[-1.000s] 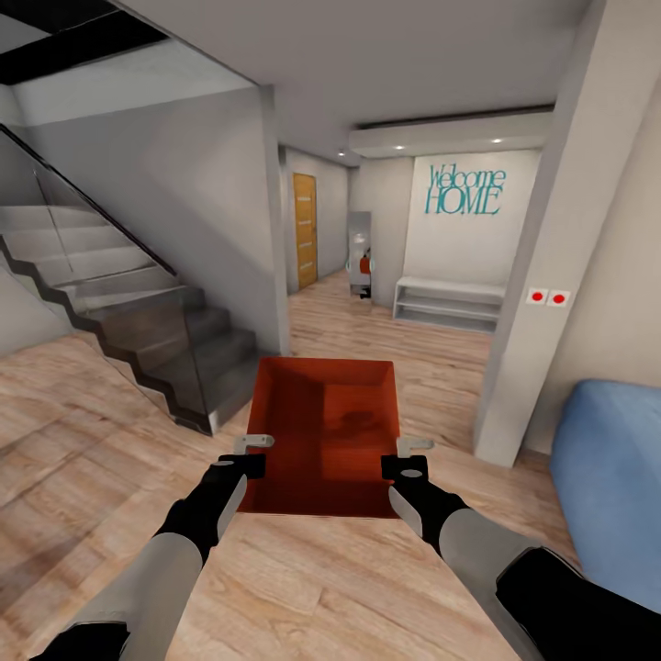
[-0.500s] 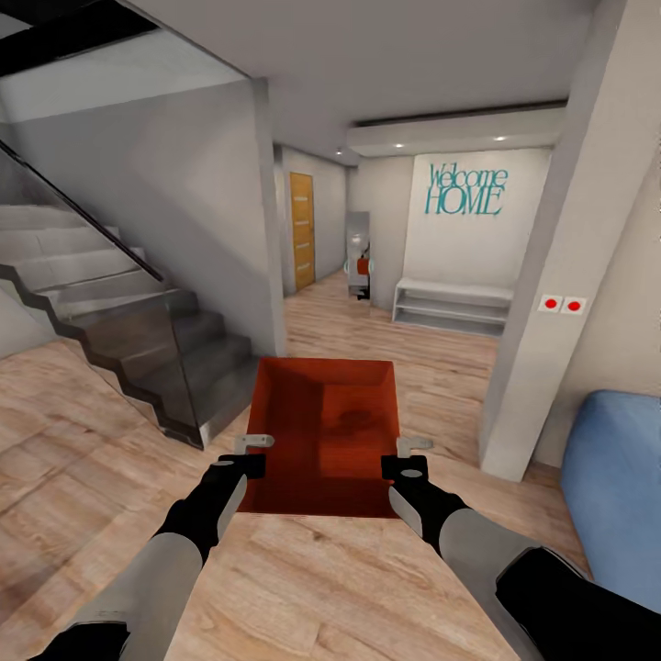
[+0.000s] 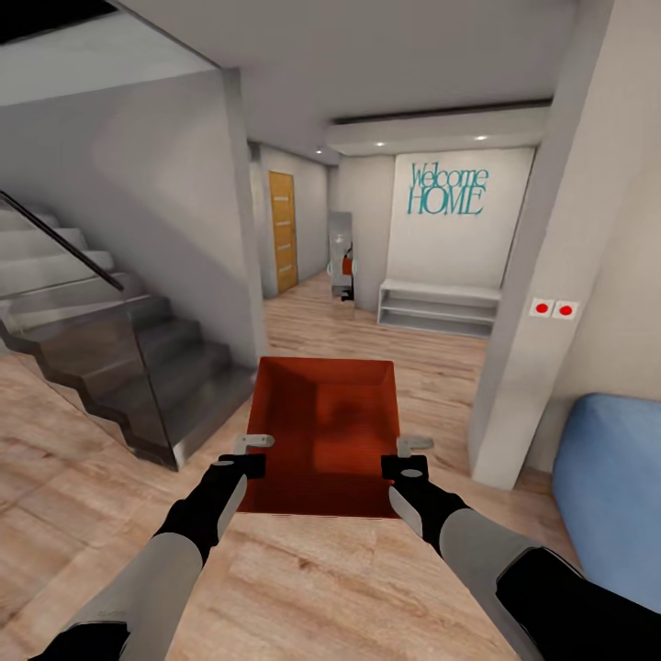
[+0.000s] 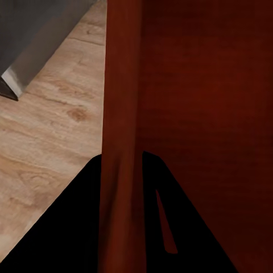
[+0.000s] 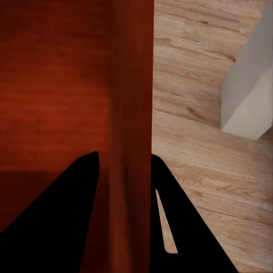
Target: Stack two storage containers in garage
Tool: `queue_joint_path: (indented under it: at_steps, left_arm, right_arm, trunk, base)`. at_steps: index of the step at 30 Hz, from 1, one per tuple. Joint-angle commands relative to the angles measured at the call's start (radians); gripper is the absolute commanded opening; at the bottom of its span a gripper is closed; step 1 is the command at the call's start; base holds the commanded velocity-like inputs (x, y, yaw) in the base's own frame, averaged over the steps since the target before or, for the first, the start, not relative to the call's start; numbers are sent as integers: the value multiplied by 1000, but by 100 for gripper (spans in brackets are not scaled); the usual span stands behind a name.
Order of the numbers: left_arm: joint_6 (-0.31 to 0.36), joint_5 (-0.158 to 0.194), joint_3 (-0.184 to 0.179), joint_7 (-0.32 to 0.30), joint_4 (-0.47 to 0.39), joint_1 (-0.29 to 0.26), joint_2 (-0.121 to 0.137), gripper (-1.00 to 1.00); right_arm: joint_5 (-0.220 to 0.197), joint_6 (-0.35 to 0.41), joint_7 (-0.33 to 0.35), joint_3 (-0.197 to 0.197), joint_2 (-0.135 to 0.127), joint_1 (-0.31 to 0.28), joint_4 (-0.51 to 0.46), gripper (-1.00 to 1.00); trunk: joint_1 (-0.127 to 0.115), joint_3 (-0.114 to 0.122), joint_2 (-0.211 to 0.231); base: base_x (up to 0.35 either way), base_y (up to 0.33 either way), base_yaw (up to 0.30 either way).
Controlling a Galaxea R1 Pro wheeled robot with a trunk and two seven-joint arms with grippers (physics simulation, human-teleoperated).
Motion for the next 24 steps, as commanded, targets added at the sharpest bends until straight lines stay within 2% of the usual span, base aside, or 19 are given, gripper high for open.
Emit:
queue_joint_path:
  at_steps: [1, 13, 24]
  left_arm:
    - [6, -2, 14, -3, 0, -1, -7, -100]
    - [7, -1, 14, -3, 2, -1, -8, -100]
    - [0, -1, 14, -3, -1, -1, -9, -100]
  right_arm:
    - [14, -4, 0, -11, 2, -1, -22, -100]
    - [16, -3, 1, -9, -3, -1, -22, -100]
    - [17, -4, 2, -8, 2, -1, -21, -100]
  trunk:
    - [1, -2, -2]
    - [1, -2, -2]
    - [1, -2, -2]
  base:
    - [322, 0, -1]
    - [322, 0, 0]
    - [322, 0, 0]
